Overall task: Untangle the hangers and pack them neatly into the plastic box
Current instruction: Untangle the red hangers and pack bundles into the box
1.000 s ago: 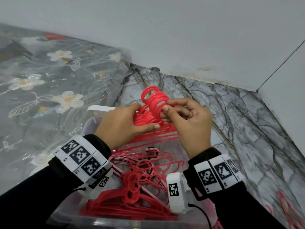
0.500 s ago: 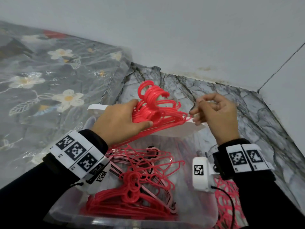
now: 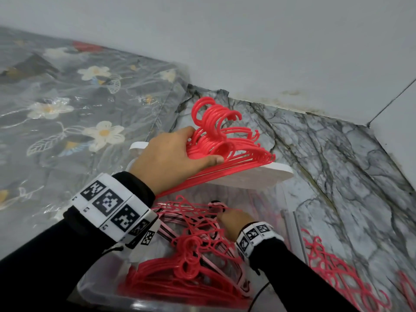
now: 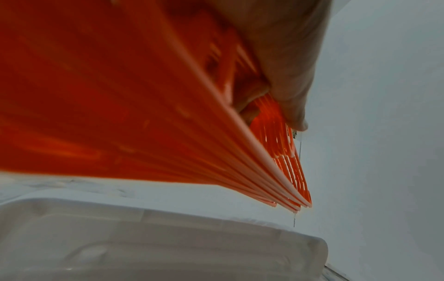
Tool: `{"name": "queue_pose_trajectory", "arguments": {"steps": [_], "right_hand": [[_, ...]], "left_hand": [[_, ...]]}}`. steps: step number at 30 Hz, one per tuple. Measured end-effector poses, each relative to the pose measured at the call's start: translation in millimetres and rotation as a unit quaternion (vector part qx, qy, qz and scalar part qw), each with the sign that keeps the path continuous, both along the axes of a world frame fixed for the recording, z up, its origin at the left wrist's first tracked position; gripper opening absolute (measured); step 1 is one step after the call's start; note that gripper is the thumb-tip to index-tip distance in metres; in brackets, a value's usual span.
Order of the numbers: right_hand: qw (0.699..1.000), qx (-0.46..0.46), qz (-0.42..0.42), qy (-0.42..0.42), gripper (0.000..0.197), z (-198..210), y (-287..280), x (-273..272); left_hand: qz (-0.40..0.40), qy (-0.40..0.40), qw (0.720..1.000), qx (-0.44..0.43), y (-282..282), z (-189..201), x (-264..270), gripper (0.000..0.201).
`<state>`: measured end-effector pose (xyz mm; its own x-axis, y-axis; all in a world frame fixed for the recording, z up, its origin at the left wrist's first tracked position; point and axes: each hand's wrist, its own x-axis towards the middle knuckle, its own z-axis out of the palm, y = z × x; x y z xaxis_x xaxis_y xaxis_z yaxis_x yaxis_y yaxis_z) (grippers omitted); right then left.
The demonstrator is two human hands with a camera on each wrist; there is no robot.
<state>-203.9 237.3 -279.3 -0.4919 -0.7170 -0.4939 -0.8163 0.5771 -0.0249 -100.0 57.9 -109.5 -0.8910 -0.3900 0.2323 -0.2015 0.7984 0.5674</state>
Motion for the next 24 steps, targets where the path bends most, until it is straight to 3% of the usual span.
{"name": "queue_pose_trajectory", "arguments": {"steps": [2, 7, 15, 24], "right_hand": [[0.999, 0.031, -0.014, 0.013, 0.048, -14, -3, 4], [0.996, 0.064, 0.028, 0.055, 0.038, -27, 1, 9], [0.996, 0.026, 0.056, 0.069, 0.029, 14, -13, -6], [0.985, 0.073, 0.130, 0.084, 0.032, 28, -12, 20]], "left_hand": [[0.006, 0.001, 1.000, -0.006, -2, 0, 0, 0.082], [0.017, 0.009, 1.000, -0.013, -9, 2, 1, 0.078], [0.015, 0.022, 1.000, -0.003, -8, 7, 1, 0.078], [0.007, 0.028, 1.000, -0.006, -7, 10, 3, 0.080]]}}
